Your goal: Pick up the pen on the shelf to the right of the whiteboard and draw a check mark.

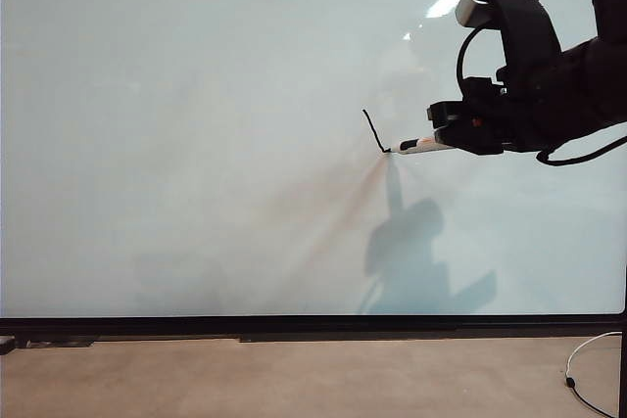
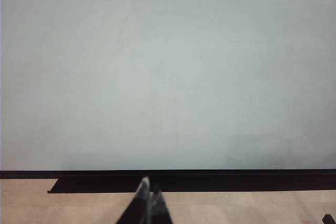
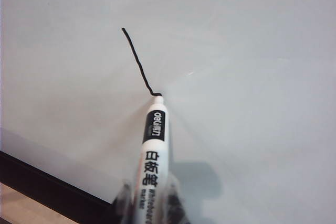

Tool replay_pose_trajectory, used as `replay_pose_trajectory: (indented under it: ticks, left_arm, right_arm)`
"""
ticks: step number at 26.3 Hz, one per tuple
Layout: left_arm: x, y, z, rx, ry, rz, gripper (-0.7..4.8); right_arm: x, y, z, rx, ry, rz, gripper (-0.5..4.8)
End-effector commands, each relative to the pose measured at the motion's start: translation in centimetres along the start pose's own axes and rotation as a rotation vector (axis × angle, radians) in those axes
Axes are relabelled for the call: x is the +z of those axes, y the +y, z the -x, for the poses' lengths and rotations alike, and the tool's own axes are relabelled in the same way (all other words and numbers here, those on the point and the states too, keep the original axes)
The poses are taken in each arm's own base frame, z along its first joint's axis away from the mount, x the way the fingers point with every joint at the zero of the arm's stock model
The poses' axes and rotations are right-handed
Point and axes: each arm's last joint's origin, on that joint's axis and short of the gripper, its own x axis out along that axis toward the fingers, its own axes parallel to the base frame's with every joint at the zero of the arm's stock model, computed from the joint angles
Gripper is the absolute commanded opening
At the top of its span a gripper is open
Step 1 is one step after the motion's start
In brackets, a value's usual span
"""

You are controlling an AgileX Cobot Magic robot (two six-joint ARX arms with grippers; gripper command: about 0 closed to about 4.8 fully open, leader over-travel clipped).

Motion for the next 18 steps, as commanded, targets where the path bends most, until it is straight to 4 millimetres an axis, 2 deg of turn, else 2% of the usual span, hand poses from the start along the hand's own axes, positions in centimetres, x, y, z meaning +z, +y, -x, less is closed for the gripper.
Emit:
replay_pose_trajectory:
  ticks: [1, 18]
  left_arm:
    - [0.2, 0.0, 0.0, -0.001, -0.014, -0.005, -0.04]
    - [0.2, 0.0, 0.0, 0.0, -0.014, -0.005, -0.05]
  right_arm:
    - [0.8, -0.5, 0.1, -0.06, -0.049, 0.018, -0.09]
    - [2.4, -1.6, 1.0, -0.106, -0.107, 0.059, -0.09]
